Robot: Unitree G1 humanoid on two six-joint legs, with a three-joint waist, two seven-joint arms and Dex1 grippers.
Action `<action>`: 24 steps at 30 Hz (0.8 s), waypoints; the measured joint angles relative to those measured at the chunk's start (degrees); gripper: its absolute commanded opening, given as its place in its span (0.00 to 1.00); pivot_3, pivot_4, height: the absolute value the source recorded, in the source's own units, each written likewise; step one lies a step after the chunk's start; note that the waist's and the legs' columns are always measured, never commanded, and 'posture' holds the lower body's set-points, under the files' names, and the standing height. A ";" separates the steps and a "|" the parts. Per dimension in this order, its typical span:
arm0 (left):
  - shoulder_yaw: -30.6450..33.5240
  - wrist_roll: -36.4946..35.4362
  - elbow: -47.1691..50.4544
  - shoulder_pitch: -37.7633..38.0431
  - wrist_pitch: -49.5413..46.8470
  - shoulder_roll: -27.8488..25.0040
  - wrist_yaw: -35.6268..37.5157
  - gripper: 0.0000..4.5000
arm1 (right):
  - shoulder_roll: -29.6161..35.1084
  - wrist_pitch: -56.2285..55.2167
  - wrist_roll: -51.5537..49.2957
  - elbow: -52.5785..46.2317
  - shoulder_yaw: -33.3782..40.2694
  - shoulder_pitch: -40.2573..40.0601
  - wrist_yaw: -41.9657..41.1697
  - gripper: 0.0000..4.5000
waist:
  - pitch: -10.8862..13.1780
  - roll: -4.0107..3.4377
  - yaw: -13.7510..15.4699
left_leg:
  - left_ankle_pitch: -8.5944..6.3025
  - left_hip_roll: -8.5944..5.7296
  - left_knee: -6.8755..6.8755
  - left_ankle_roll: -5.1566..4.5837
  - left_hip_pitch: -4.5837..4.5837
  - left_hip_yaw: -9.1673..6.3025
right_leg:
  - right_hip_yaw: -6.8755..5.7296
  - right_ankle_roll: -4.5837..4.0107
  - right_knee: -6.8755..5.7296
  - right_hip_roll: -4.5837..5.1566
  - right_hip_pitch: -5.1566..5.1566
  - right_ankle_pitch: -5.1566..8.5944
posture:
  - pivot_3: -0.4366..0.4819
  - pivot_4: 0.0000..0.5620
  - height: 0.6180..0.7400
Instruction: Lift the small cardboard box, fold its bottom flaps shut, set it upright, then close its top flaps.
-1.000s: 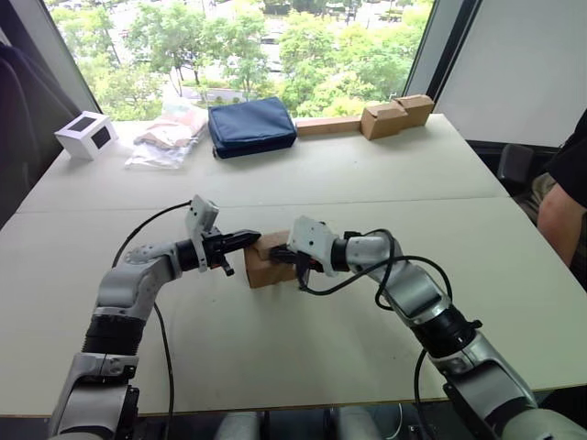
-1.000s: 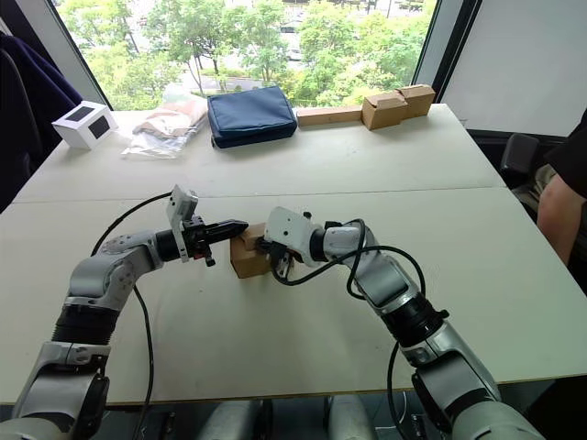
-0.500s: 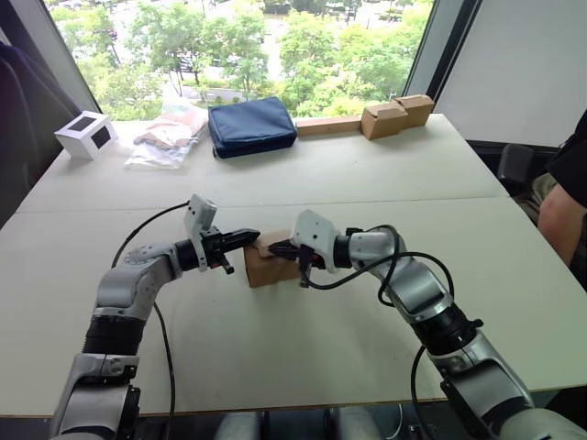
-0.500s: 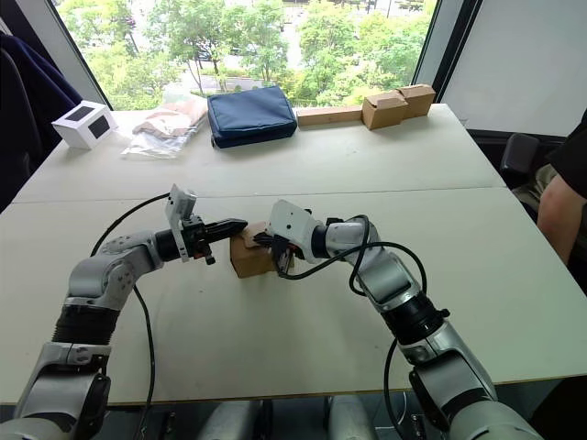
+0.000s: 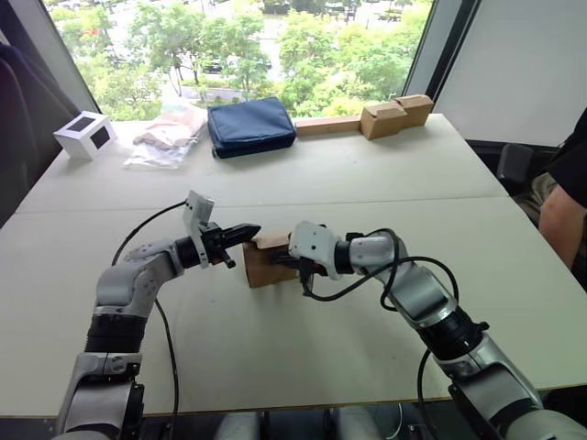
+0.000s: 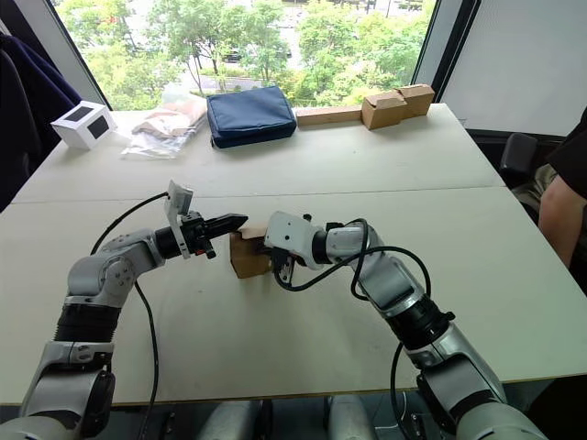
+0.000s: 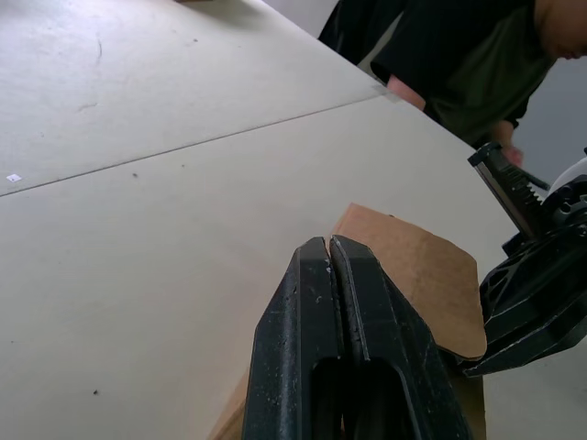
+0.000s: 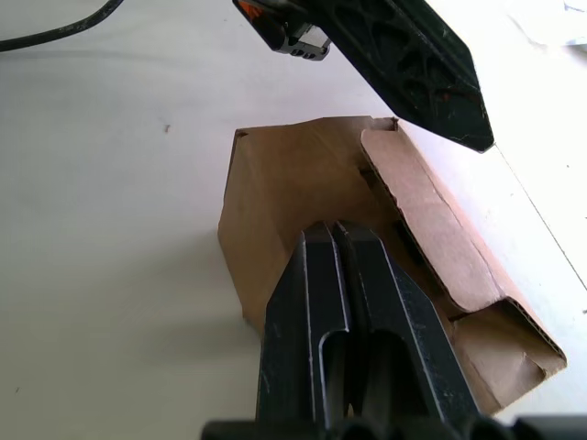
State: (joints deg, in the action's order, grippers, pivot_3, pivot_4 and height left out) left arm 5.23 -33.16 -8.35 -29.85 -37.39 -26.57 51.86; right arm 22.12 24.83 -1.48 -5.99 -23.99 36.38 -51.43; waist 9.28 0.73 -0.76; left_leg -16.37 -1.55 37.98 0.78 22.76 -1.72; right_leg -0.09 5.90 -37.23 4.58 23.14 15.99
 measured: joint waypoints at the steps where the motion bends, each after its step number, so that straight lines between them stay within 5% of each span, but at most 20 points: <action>1: -0.01 0.03 0.20 0.03 0.00 0.00 -0.06 0.01 | -0.36 0.80 -1.34 -0.30 0.41 -0.04 -0.57 0.00 | 0.00 0.00 0.02 | 0.00 0.00 0.00 0.00 0.00 0.00 | 0.00 0.00 0.01 0.00 0.00 0.00 | 0.48 0.27 1.00; 24: -0.57 0.24 0.67 0.59 -0.08 -0.01 -0.48 0.01 | -0.49 1.73 -4.36 -1.08 2.23 0.28 0.99 0.00 | 0.00 0.00 -0.01 | 0.00 0.00 -0.02 0.00 0.00 -0.01 | 0.00 0.00 0.02 0.05 0.00 0.00 | 0.48 0.27 1.00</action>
State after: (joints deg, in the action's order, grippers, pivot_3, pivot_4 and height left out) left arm 4.66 -32.91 -7.68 -29.26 -37.47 -26.58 51.38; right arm 21.63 26.55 -5.84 -7.06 -21.77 36.66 -50.43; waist 9.28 0.73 -0.77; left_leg -16.37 -1.55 37.97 0.78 22.76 -1.73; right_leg -0.08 5.90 -37.21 4.63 23.14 15.99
